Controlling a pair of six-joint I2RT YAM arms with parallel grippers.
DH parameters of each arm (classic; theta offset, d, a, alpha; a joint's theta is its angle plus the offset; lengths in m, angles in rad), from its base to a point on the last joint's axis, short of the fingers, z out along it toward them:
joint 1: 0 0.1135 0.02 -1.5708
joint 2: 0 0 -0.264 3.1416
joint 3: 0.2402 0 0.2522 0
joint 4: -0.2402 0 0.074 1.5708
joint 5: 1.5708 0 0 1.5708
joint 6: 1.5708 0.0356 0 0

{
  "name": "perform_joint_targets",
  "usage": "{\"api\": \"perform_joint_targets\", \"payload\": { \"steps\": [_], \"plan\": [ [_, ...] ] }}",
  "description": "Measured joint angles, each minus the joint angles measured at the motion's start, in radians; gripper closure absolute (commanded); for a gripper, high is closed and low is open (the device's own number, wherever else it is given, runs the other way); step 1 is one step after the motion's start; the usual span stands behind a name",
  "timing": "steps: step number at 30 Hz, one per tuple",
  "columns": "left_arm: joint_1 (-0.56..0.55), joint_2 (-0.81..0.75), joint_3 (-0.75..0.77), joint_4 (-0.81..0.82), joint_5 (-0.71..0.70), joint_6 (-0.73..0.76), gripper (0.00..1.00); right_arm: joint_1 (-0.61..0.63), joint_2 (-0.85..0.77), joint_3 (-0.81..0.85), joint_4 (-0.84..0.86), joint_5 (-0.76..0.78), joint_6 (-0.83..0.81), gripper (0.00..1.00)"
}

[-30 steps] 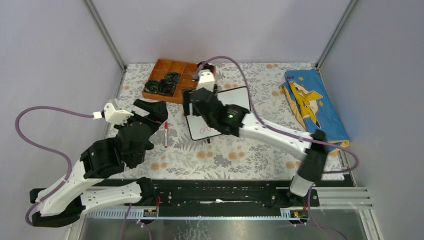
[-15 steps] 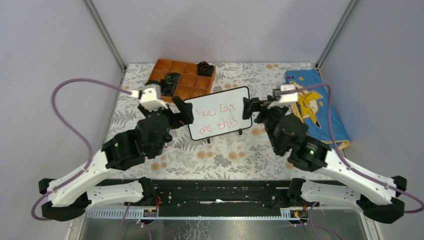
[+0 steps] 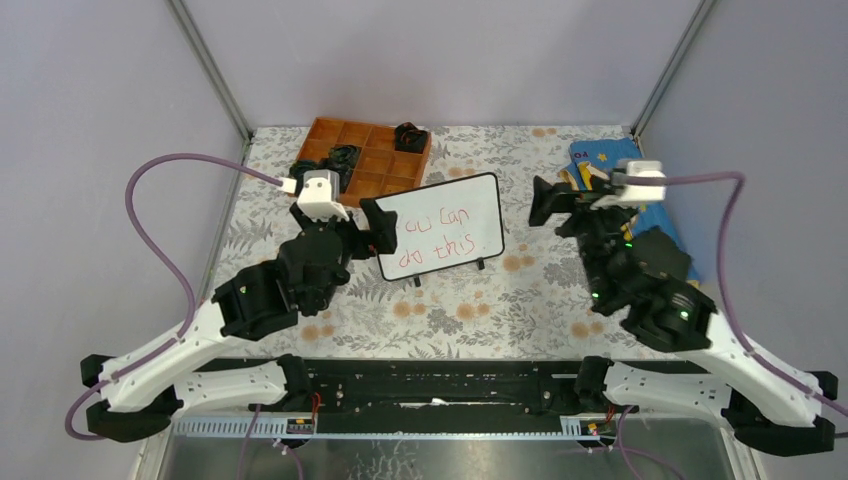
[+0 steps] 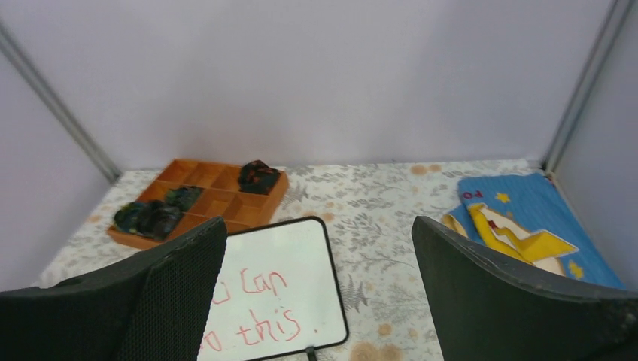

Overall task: Write a sentence on the whiteboard
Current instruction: Reset both arms

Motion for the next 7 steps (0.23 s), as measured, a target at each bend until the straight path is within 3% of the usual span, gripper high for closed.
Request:
{"api": "perform_joint_targets", "payload": {
  "steps": [7],
  "plan": [
    [0.000, -0.037, 0.000, 0.014, 0.027, 0.006, 0.01, 0.000, 0.104, -0.109, 0.098, 0.064, -0.040, 0.00]
  ]
}}
